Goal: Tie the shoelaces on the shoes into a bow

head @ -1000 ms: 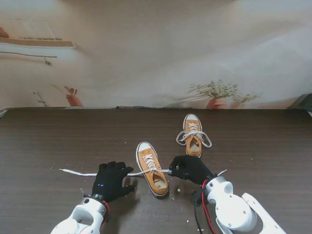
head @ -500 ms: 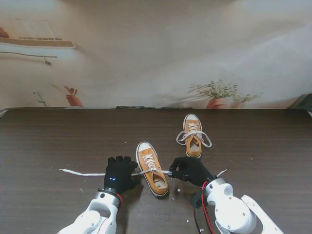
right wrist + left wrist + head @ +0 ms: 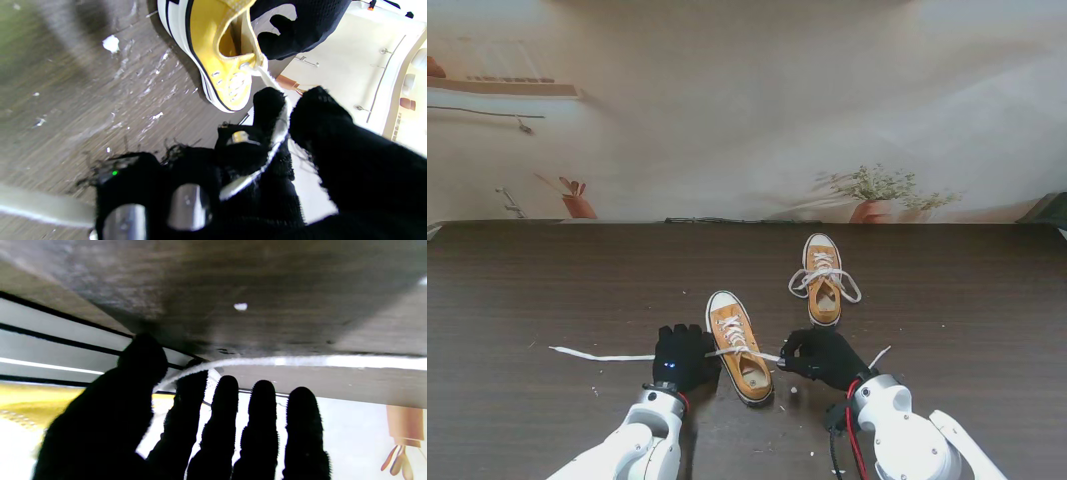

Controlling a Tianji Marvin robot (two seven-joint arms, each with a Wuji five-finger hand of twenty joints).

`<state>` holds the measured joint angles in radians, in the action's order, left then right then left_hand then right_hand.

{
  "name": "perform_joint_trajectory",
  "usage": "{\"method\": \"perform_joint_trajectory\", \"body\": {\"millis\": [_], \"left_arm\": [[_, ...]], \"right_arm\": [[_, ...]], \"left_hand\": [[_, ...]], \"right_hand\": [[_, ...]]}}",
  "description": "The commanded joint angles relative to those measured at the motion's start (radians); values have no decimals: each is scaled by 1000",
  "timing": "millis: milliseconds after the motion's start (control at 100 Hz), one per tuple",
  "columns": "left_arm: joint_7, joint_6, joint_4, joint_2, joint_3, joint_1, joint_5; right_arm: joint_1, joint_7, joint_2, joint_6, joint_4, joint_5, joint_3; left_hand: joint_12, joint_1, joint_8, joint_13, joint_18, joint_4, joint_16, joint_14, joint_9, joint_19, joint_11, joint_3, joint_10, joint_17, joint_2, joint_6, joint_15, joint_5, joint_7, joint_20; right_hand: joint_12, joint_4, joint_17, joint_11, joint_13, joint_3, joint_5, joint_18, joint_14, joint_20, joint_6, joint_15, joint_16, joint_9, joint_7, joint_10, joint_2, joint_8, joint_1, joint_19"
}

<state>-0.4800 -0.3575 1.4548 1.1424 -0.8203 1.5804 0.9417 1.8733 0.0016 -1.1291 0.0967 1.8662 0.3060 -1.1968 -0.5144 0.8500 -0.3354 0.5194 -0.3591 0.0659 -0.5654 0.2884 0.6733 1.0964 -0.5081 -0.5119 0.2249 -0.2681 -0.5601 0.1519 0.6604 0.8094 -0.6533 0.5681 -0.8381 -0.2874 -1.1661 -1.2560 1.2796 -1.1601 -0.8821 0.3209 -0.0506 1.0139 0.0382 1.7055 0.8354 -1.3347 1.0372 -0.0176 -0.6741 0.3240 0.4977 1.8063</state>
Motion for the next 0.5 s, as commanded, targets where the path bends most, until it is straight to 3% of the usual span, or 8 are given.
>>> {"method": "perform_joint_trajectory", "body": {"millis": [0,130,240,280,350,390,430,490], "left_arm": [[14,-9,-8,11,6,-13,-2],[-20,-6,-56,23,32,-43,-21],[-17,8,-65,23,34,-47,-31],[-13,21,-61,20,28,-42,-31],[6,43,-43,9,8,-24,-19],[17,68,-29,2,-11,-9,-11],[17,92,-18,1,-31,8,-14],[7,138,-8,-2,-60,31,-17]], "right_arm": [[12,16,6,-3,6,-5,-4],[22,21,7,-10,10,-7,-9],[25,21,8,-15,12,-5,-8],[27,22,8,-17,13,-5,-8],[30,18,8,-18,17,-1,-8],[32,16,8,-19,19,1,-8],[34,13,7,-18,21,4,-8],[37,11,7,-18,24,9,-9]], "left_hand": [[-24,69,37,34,-48,7,-1,-12,15,41,-23,44,0,-16,-14,-74,29,3,-7,24],[-29,117,45,57,-43,10,-8,-16,42,75,-41,89,-6,-33,31,-98,56,6,-71,40],[-25,201,74,48,-39,-8,-4,-13,50,80,-47,207,-11,-17,171,-111,63,45,-137,48],[-22,219,38,24,-35,-8,-2,-7,27,66,-39,236,-2,10,204,-89,55,37,-179,44],[-23,247,-108,-52,-15,-10,9,-3,-45,-9,-28,311,12,90,280,-77,16,-55,-278,11],[-21,293,-185,-97,-11,-37,20,6,-85,-63,-17,400,28,139,325,-55,-13,-110,-327,-20],[-18,294,-234,-128,-16,-54,32,21,-109,-121,-8,394,47,176,322,-22,-40,-144,-375,-50],[-18,139,-298,-151,-28,-67,66,53,-110,-221,-1,131,87,216,220,4,-92,-161,-476,-115]], "right_hand": [[-11,-20,-35,-20,31,-16,-5,0,24,15,8,79,21,-16,-3,25,10,-21,29,288],[-11,-20,-35,-20,31,-13,-10,1,22,16,11,79,21,-18,-1,26,19,-21,34,288],[-11,-19,-35,-20,31,-11,-13,1,21,16,12,79,21,-20,0,24,28,-21,38,288],[-11,-20,-35,-20,31,-8,-14,1,21,16,12,79,21,-20,0,24,33,-21,39,288],[-11,-20,-35,-20,31,-6,-17,2,20,16,10,80,21,-21,0,26,37,-20,42,288],[-11,-20,-35,-20,31,-4,-17,3,19,16,11,80,22,-22,0,26,39,-21,42,288],[-12,-20,-35,-20,30,-3,-19,4,18,16,10,80,22,-23,1,28,40,-20,43,288],[-12,-19,-35,-21,30,-3,-21,4,17,16,10,81,22,-24,1,27,43,-20,44,288]]}}
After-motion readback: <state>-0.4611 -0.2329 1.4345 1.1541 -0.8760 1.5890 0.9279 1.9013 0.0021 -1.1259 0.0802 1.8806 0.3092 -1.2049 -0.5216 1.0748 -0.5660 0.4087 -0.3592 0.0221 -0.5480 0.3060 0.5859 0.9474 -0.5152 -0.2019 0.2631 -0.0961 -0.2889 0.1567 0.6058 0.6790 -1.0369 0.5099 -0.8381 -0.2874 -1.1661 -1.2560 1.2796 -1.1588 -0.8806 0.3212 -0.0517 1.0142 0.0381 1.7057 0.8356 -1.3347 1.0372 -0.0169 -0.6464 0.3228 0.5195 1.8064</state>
